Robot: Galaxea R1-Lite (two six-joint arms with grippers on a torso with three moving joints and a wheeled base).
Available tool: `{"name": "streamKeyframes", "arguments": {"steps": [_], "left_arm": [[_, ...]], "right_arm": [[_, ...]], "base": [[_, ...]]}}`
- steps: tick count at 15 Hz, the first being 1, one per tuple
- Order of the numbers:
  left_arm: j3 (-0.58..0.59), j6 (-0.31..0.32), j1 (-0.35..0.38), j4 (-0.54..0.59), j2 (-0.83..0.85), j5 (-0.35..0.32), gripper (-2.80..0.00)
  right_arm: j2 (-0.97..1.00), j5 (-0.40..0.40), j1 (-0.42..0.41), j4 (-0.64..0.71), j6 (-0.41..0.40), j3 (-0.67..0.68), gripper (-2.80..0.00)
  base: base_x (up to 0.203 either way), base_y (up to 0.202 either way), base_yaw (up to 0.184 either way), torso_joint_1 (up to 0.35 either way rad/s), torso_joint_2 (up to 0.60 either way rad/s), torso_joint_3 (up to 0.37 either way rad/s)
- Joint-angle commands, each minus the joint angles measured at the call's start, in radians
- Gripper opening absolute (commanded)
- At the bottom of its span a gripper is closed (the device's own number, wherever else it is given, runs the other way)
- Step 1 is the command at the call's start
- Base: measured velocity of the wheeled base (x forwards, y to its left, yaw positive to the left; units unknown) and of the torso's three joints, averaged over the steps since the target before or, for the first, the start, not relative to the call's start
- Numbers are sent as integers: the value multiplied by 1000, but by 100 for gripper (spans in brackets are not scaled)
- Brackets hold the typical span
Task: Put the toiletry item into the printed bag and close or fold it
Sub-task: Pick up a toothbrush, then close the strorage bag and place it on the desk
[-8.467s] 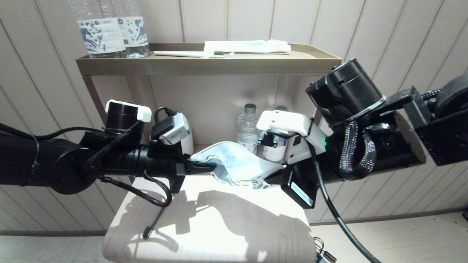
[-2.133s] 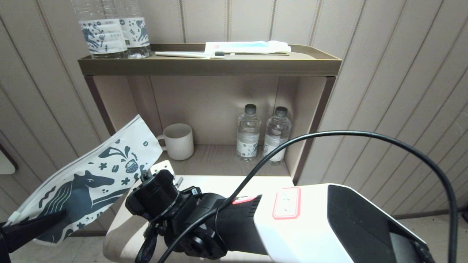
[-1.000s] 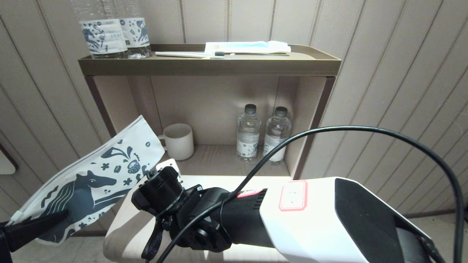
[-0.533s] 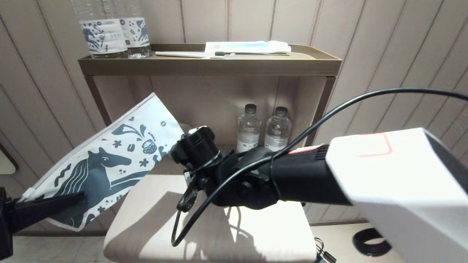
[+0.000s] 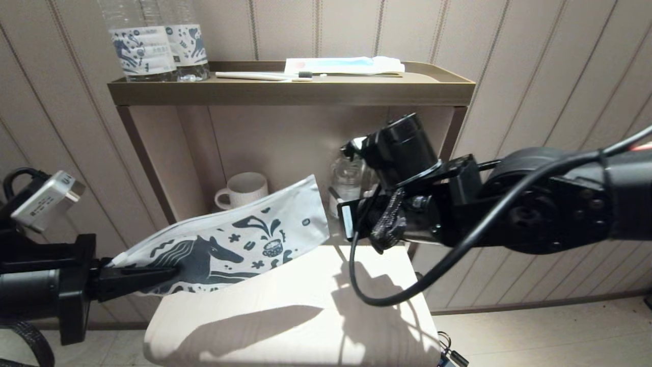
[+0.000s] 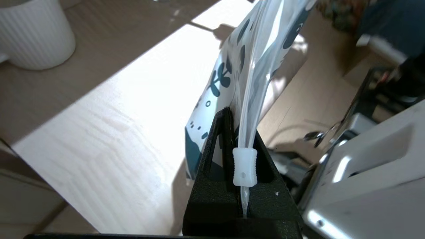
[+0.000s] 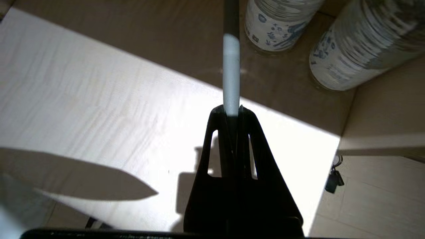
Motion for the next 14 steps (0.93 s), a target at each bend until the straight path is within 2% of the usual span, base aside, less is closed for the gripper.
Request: {"name": "streamKeyframes", "arguments": {"steps": [1,2,5,6,9,11,12,14], "left_arm": [[-22,151,-20,3,117,-2,-280],[-52,229,-23,13,149,0,-280],[-107,335,-112,44,187,73,-280],[-114,353,-161,45,202,117,-280],[-142,407,-314,46,285,322,-280],[-171,444,-360,44,333,407,-280],[-182,449,-373,39,348,431,-280],[-182,449,-375,-19,367,438,-280]], "right_arm": [[-144,73,-39,73,-13,21,-280],[-172,123,-56,145,-34,5,-280],[-204,176,-79,327,-71,-106,-280],[-200,187,-79,401,-82,-172,-280],[-123,212,-75,710,-96,-435,-280],[-61,222,-66,828,-111,-514,-280],[-34,264,-59,855,-121,-507,-280],[-36,430,-57,904,-134,-503,-280]], "base": [[0,0,0,0,0,0],[0,0,0,0,0,0],[0,0,0,0,0,0],[0,0,0,0,0,0],[0,0,0,0,0,0],[0,0,0,0,0,0],[0,0,0,0,0,0],[0,0,0,0,0,0]]}}
